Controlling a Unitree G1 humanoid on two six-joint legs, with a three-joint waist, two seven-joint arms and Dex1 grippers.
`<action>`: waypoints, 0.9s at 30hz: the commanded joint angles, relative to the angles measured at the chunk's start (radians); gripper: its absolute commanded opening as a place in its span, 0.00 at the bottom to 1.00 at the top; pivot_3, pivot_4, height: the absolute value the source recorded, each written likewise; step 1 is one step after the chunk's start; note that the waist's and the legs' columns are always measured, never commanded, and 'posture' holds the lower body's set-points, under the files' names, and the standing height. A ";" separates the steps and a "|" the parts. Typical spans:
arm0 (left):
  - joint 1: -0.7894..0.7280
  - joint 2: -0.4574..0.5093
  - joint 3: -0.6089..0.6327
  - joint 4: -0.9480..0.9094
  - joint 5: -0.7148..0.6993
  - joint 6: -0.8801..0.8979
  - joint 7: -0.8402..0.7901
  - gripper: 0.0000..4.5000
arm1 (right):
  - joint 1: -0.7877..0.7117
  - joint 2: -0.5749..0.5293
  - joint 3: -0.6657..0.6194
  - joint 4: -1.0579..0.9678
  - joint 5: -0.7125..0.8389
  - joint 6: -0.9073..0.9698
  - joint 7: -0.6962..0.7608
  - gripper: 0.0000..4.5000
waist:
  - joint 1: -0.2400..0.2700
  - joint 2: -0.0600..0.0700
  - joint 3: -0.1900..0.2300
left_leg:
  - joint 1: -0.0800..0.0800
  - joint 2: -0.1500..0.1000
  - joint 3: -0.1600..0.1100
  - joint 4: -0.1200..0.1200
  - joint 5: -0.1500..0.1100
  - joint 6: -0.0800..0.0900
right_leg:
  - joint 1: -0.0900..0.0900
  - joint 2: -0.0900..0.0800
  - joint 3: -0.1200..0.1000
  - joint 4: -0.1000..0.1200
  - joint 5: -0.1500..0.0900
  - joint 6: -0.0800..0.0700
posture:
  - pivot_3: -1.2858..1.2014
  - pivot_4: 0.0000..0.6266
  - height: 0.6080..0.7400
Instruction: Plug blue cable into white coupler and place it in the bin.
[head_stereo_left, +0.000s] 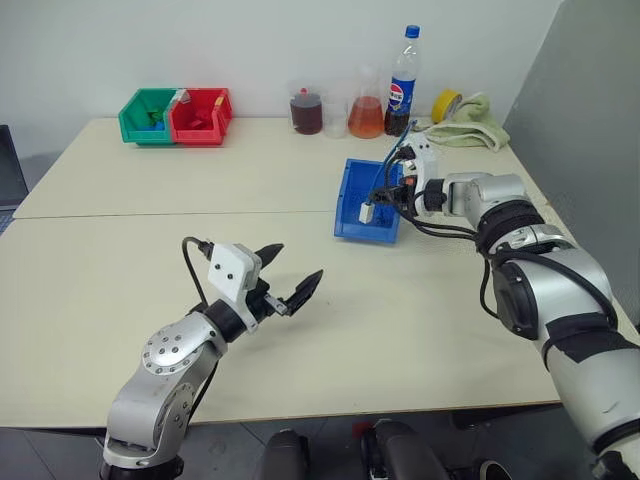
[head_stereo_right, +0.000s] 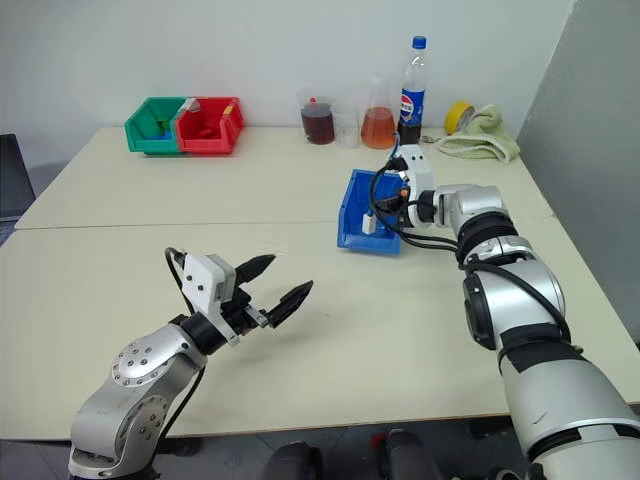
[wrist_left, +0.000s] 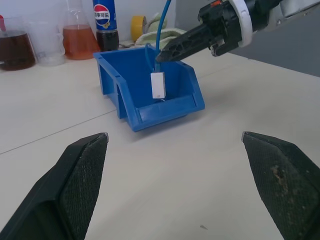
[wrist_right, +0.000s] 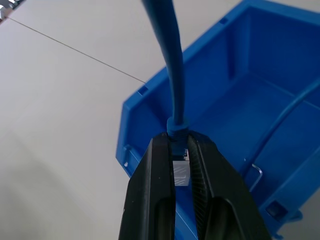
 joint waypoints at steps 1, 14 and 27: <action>-0.011 0.003 0.000 -0.018 0.007 -0.026 0.011 1.00 | -0.027 0.004 -0.031 0.006 -0.025 -0.026 -0.036 0.04 | 0.000 0.000 0.000 | 0.000 0.000 0.000 0.000 0.000 0.000 | 0.000 0.000 0.000 0.000 0.000 0.000 | 0.52 0.24 1.00; -0.023 0.017 0.008 -0.013 0.008 -0.028 0.015 1.00 | -0.031 0.021 -0.082 0.013 -0.056 -0.043 -0.079 0.45 | 0.000 0.000 0.000 | 0.000 0.000 0.000 0.000 0.000 0.000 | 0.000 0.000 0.000 0.000 0.000 0.000 | 0.52 0.24 1.00; -0.061 0.027 0.010 0.025 0.004 -0.032 0.000 1.00 | -0.055 0.013 -0.142 0.005 -0.048 -0.081 -0.108 0.99 | 0.000 0.000 0.000 | 0.000 0.000 0.000 0.000 0.000 0.000 | 0.000 0.000 0.000 0.000 0.000 0.000 | 0.52 0.24 1.00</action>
